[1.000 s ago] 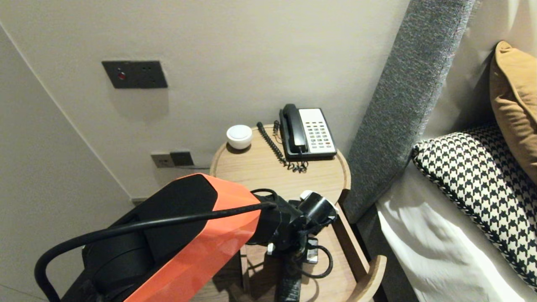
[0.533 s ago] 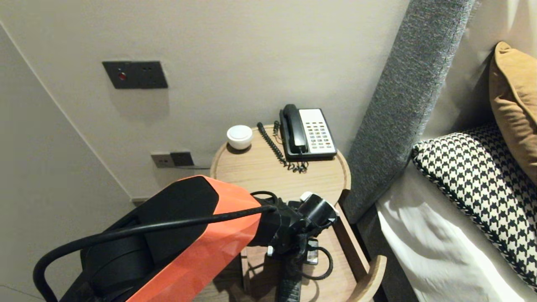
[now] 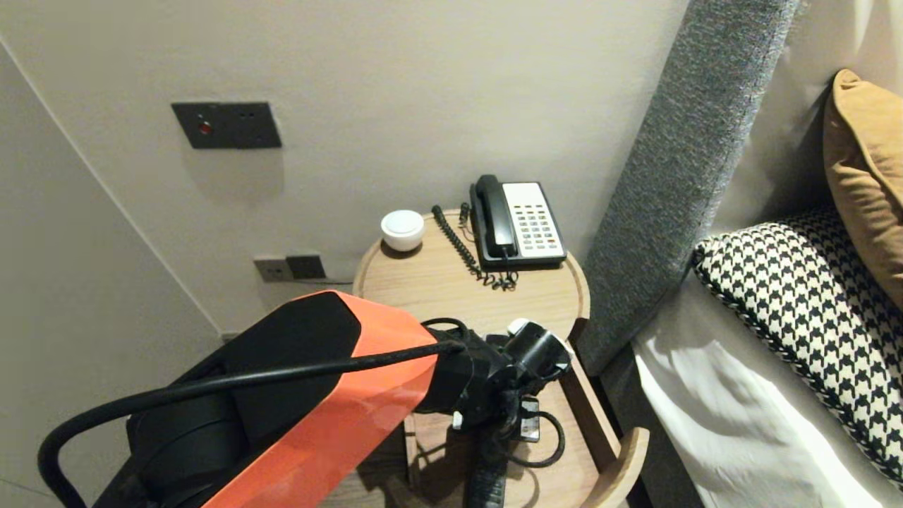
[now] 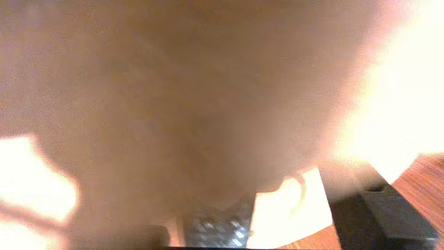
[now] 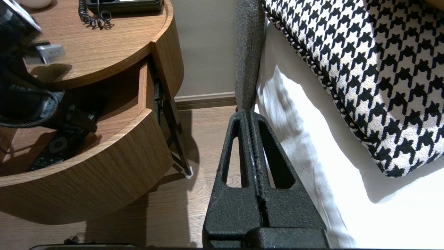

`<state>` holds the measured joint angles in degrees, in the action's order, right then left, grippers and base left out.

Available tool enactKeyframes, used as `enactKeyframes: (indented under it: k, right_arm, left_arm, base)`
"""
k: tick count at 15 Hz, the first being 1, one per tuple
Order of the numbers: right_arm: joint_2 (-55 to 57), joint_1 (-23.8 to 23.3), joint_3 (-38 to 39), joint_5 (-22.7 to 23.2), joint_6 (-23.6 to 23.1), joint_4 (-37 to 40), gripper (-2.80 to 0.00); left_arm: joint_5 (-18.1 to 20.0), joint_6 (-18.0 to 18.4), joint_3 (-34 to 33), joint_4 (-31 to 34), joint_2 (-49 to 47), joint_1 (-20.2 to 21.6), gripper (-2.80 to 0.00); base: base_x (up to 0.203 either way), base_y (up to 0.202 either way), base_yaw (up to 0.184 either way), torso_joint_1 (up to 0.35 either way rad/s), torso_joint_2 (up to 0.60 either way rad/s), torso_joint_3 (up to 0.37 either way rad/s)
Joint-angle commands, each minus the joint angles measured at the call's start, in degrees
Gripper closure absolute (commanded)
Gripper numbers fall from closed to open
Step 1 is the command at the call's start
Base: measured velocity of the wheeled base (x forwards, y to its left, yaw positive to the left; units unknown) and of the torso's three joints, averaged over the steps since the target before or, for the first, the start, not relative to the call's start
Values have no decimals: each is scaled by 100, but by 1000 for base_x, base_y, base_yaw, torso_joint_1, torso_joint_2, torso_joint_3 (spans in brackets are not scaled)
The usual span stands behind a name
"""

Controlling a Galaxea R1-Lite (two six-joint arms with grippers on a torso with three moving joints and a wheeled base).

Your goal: Put the remote controls on the table in the drawer one by one

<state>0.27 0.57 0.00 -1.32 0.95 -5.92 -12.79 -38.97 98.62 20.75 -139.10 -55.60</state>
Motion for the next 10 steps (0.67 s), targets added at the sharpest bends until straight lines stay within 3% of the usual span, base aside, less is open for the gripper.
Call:
enactKeyframes:
  k: [1,8,9,10]
  right_arm:
    - [8,4,229,0,2,-6,0]
    - [8,-5,229,0,2,-6,0]
    - [8,-5,229,0,2,-6,0]
    - [8,-5,229,0,2,-6,0]
  left_arm:
    - [-13,-23,14,17,237,-25,-280]
    - [-40,39,-283,61,1296,-24,-280]
    - [-40,46,-380,61,1425,-29,0]
    - [-42,50,-453,59,1516,-29,0]
  base:
    - [0,0,0,0,0,0]
    - [0,0,0,0,0,0]
    - [0,0,0,0,0,0]
    - [0,0,0,0,0,0]
